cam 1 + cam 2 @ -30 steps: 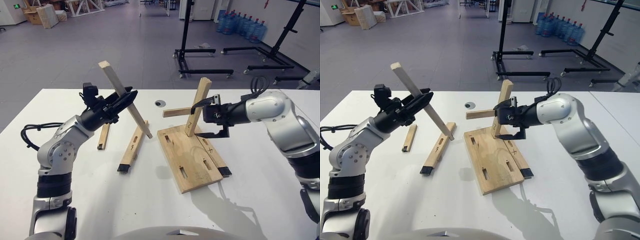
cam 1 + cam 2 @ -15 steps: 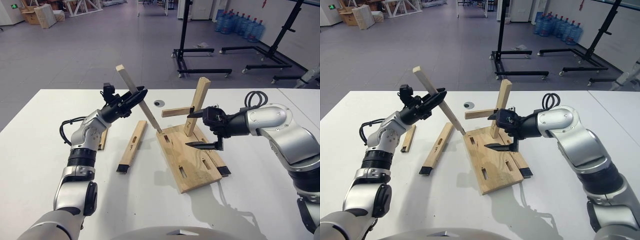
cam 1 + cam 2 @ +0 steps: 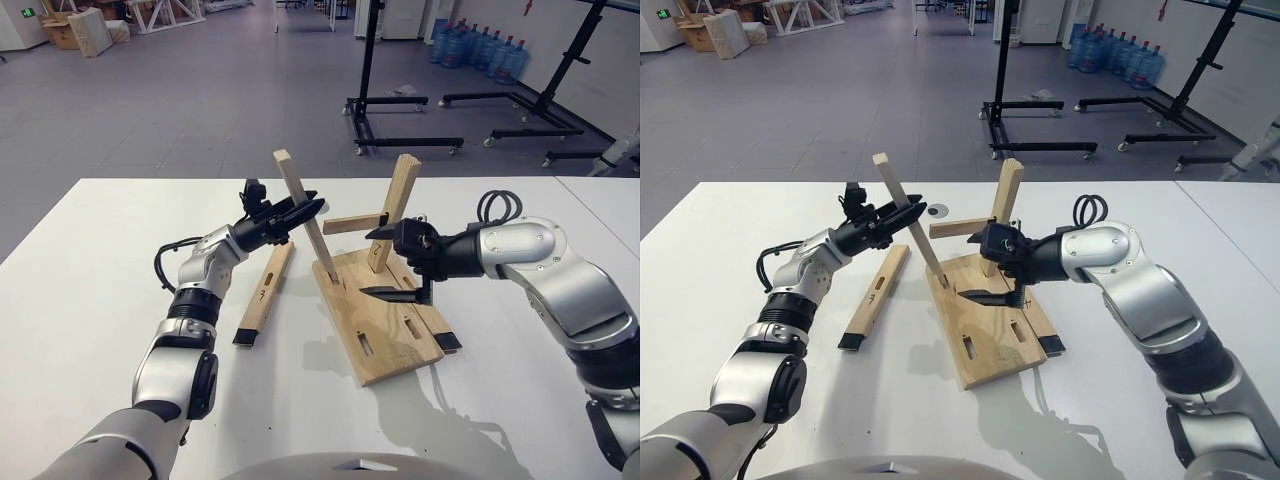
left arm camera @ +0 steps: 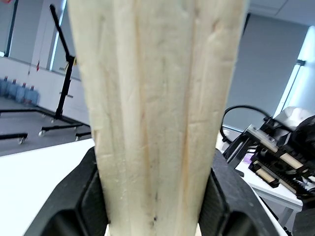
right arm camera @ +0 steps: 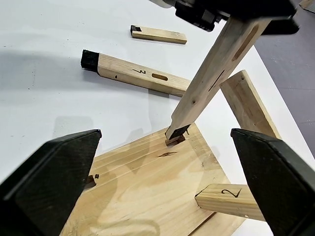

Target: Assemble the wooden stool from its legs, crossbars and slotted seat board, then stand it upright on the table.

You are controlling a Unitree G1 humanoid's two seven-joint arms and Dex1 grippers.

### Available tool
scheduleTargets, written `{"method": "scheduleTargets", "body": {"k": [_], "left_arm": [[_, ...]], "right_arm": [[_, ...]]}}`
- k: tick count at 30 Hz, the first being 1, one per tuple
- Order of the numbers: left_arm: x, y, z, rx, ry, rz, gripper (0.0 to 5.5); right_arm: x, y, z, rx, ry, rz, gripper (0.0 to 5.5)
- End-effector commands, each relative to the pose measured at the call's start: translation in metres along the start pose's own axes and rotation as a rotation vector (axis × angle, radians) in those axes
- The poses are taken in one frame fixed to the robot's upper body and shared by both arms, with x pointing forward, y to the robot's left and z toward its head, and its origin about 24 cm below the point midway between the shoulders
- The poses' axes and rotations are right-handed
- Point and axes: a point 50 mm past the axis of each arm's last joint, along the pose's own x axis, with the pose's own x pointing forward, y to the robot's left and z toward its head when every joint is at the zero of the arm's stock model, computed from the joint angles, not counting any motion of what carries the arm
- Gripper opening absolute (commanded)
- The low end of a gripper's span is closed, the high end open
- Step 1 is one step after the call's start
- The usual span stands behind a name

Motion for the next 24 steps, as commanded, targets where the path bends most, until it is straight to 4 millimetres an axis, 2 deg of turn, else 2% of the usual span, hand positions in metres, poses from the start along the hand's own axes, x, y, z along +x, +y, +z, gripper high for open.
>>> {"method": "scheduleTargets", "body": {"k": [1, 9, 14, 24], "left_arm": [[0.001, 0.005, -0.004, -0.006, -0.007, 0.022, 2.02], [0.006, 0.007, -0.006, -0.018, -0.059, 0.025, 2.02], [0.002, 0.006, -0.017, -0.015, -0.007, 0.026, 2.02], [-0.002, 0.005, -0.014, 0.076, 0.082, -0.008, 2.02]], "right_arm": [[0.002, 0.002, 0.000, 0.007, -0.005, 0.007, 4.85], [0.004, 0.003, 0.001, 0.008, -0.010, 0.021, 4.85], [0.004, 0.004, 0.002, 0.010, -0.012, 0.024, 4.85], [0.005, 0.004, 0.002, 0.015, -0.016, 0.025, 4.85]]}}
